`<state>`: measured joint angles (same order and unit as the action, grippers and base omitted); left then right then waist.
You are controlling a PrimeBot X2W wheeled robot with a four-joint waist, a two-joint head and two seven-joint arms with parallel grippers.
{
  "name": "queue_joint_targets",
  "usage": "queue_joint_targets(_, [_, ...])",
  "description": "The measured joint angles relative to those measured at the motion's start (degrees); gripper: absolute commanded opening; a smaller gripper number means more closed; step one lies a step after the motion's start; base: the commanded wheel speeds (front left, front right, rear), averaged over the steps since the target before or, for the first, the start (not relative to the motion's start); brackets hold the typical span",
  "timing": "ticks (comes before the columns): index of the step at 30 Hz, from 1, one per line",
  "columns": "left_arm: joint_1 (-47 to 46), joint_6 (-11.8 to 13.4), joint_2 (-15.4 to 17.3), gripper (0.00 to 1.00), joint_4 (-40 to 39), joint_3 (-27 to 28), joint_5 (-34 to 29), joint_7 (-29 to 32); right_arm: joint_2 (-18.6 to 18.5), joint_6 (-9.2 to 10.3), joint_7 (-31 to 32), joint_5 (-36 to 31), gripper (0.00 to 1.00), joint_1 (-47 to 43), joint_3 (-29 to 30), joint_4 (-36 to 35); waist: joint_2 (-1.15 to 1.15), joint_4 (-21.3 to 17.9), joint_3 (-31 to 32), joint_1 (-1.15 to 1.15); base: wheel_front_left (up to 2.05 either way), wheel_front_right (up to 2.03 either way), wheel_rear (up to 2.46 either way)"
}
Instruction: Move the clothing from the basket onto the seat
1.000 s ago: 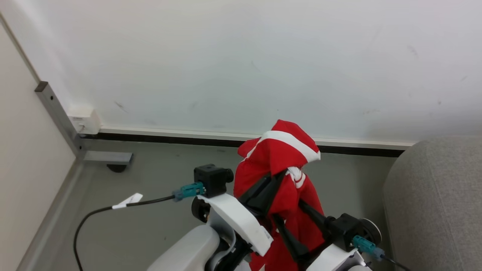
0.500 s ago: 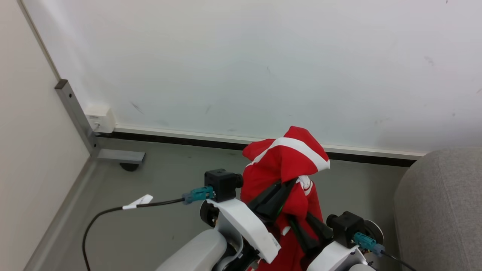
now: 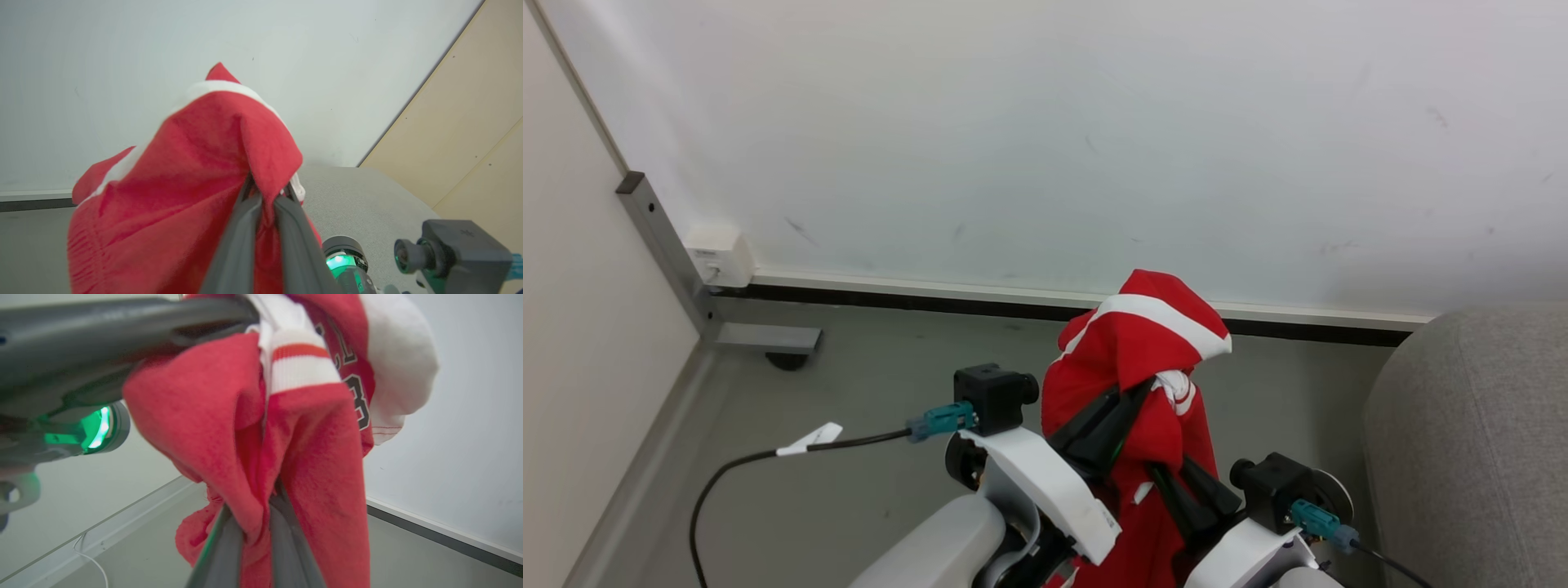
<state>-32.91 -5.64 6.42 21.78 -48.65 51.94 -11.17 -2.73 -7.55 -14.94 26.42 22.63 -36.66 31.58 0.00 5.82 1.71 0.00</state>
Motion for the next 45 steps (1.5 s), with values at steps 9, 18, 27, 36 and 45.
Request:
queue_joint_targets(9, [-0.02,0.49,0.45,0.00,0.34,0.03,-0.01,-0.43,0.00,0.00,0.00,-0.32,0.00,-0.10,0.35,-0.75,0.00,-1.08,-0.21,0.00,0.00,0.00,0.00])
queue_joint_targets(18, [0.34,0.93,1.37,1.00,0.45,-0.38,-0.24,-0.47,0.02,0.00,0.00,-2.35,0.00,-0.64,4.13,-1.47,0.00,-2.80,-0.41,0.00,0.00,0.00,0.00])
queue_joint_targets(27, [1.31,1.27,2.45,1.00,-1.10,-0.68,-0.91,-1.03,-0.68,0.00,0.00,-4.88,0.00,-2.39,8.51,-2.86,0.00,-6.26,-0.88,0.00,0.00,0.00,0.00])
queue_joint_targets(36, [2.36,1.48,4.19,1.00,-3.43,-0.05,-2.23,-2.57,-2.40,0.00,0.01,-6.75,0.00,-3.14,14.59,-7.42,0.00,-11.45,-1.55,0.00,0.00,0.00,0.00])
queue_joint_targets(45, [3.42,1.66,5.56,1.00,-4.11,-0.08,-5.26,-3.49,-4.72,0.00,0.00,-6.01,0.00,-2.97,19.33,-12.93,0.00,-18.57,-2.85,0.00,0.00,0.00,0.00])
